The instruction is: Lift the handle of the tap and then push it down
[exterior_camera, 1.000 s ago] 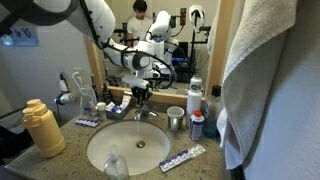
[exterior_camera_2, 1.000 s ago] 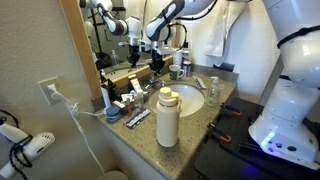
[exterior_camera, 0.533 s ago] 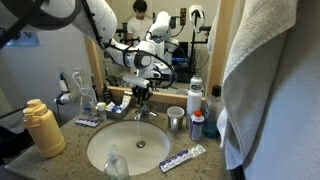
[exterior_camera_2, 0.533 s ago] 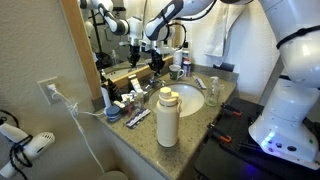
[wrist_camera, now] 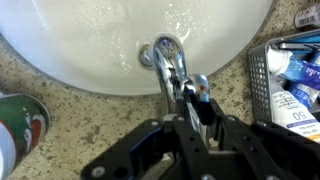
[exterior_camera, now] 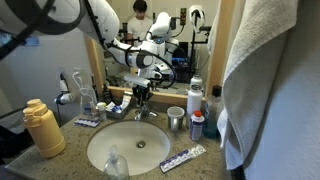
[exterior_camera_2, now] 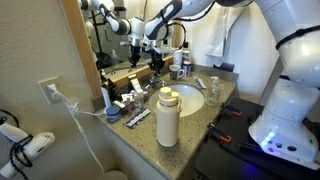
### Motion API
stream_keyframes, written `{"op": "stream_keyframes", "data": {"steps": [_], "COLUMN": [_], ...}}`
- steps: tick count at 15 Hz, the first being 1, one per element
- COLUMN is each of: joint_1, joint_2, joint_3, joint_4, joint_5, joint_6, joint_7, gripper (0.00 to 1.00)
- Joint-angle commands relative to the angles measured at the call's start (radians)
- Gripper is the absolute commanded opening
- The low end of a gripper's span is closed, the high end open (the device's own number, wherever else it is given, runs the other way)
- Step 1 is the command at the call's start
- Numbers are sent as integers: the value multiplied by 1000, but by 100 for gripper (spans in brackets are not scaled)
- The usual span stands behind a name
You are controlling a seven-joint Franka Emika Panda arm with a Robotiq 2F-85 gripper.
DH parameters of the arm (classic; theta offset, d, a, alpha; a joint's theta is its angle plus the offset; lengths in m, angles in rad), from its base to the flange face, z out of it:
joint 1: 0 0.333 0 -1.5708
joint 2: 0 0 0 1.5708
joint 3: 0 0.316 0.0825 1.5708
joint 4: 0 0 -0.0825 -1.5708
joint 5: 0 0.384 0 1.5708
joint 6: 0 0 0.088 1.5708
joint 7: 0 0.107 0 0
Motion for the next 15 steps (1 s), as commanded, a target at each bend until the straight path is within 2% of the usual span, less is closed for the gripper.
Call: {"op": "stream_keyframes", "data": {"steps": [1, 10, 15], "joint_1": [-24, -84, -98], "joint_2": [12, 30, 48], "joint_3": [-34, -1, 4], "joint_4": [-39, -40, -24], "joint_5": [-14, 59, 91], "joint_6": [-82, -110, -127], "joint_7": [30, -128, -164], "gripper": [6, 6, 6]}}
